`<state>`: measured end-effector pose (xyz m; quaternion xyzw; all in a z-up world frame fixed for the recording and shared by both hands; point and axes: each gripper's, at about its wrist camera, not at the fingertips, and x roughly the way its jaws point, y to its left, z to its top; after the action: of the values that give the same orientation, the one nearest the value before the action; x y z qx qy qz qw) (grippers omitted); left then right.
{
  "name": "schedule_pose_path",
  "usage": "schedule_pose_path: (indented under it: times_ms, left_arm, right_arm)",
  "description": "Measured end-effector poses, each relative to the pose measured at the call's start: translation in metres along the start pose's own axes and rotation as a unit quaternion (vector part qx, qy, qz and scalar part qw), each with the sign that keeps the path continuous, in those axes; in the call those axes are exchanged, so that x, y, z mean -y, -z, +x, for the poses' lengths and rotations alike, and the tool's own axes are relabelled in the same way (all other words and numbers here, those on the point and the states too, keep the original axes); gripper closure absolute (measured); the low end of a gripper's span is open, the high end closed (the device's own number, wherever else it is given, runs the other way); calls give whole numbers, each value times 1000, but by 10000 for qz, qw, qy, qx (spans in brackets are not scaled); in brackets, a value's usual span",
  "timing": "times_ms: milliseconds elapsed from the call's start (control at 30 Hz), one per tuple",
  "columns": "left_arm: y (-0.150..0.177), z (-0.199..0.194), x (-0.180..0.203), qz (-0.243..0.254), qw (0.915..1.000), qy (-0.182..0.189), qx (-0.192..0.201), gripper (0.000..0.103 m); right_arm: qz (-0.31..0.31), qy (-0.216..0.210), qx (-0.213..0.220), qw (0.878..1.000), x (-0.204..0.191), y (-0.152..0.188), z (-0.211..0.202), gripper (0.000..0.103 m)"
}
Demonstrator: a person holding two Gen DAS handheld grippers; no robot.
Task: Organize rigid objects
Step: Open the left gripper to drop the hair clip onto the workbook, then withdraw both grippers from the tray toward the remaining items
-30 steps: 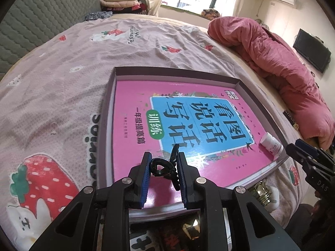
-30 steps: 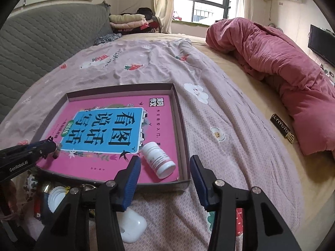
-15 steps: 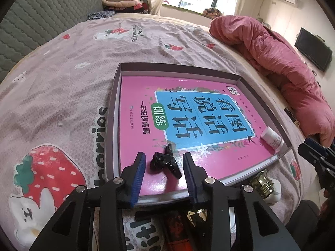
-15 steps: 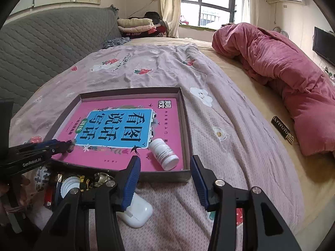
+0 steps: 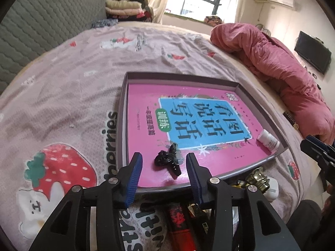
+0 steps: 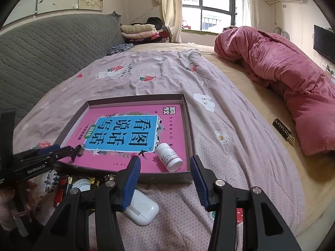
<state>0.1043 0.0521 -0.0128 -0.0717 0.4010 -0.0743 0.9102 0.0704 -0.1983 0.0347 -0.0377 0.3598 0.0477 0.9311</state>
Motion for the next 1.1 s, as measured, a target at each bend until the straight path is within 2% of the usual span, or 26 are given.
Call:
schedule_pose_path:
  times_ms: [133, 233, 433, 733, 900, 1100]
  left_arm:
    - [1, -10, 2, 20, 9999, -69, 78, 58]
    - [4, -18, 4, 13, 9999, -116, 108, 50]
    - [7, -35, -3, -146, 9996, -81, 238, 49]
    - [12, -50, -17, -302, 9989, -241, 266, 49]
    - [16, -58, -16, -235, 9990, -288, 252, 49]
    - [25, -60, -5, -41, 9995, -296, 39, 49]
  right_arm:
    - [22, -64, 44, 10000, 1, 1, -5, 54]
    - [48, -124, 67, 9999, 1, 3, -10, 54]
    - [-24, -185, 45, 9998, -4, 6, -16, 54]
    - [-221, -249, 112, 9994, -17, 7, -25, 54]
    - [-243, -272, 144, 9992, -20, 7, -30, 54]
    - [-243, -326, 163, 9990, -20, 10, -35, 54]
